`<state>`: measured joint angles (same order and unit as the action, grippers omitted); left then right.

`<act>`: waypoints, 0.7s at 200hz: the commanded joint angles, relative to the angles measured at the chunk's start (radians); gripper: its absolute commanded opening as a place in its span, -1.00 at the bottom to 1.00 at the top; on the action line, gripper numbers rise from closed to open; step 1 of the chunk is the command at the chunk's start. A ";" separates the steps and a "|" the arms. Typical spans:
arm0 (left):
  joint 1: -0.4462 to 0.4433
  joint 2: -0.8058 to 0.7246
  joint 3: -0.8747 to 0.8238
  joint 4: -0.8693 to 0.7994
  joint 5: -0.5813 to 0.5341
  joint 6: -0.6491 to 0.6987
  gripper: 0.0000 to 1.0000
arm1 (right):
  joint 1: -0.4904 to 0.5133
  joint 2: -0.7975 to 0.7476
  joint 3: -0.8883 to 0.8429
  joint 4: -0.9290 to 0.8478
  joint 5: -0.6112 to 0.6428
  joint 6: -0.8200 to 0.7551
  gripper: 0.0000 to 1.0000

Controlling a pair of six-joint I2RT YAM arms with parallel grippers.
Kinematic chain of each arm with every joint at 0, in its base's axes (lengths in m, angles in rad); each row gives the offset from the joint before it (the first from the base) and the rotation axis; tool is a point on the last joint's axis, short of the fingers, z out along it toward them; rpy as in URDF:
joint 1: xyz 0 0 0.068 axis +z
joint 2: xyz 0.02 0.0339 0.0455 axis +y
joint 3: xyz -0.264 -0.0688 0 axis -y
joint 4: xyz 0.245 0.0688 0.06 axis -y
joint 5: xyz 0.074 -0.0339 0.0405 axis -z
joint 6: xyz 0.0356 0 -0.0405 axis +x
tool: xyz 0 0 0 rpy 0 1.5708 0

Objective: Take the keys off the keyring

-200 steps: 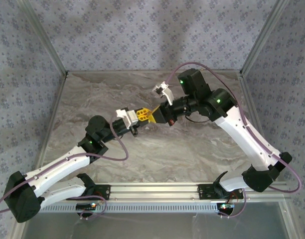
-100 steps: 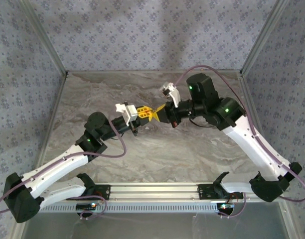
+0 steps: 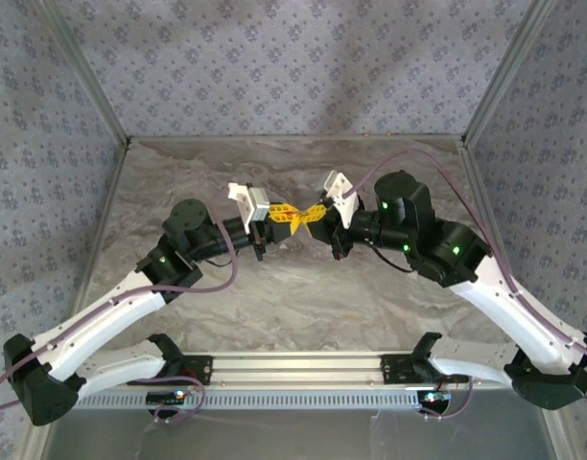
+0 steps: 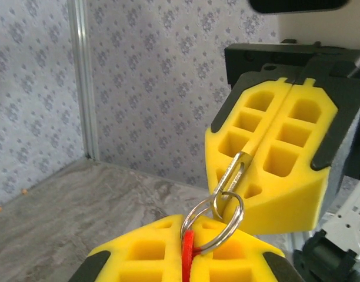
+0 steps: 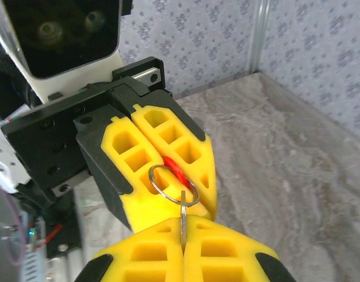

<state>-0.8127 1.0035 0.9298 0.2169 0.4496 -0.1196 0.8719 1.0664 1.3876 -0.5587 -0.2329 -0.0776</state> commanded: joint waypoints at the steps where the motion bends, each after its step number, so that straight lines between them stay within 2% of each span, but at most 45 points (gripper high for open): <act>1: 0.016 0.010 0.053 -0.097 -0.002 -0.046 -1.00 | 0.039 -0.081 -0.033 0.074 0.173 -0.117 -1.00; 59: 0.018 0.000 0.047 -0.100 -0.021 -0.048 -1.00 | 0.233 -0.117 -0.122 0.120 0.409 -0.387 -1.00; 94: 0.017 -0.016 0.026 -0.087 -0.053 -0.034 -1.00 | 0.326 -0.141 -0.186 0.193 0.471 -0.542 -1.00; 140: 0.017 -0.029 0.018 -0.106 -0.072 -0.031 -1.00 | 0.373 -0.143 -0.233 0.221 0.511 -0.609 -1.00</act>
<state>-0.8185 0.9833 0.9409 0.1043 0.4938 -0.1463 1.1999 0.9497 1.1637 -0.3428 0.2932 -0.5953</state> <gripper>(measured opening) 0.080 0.051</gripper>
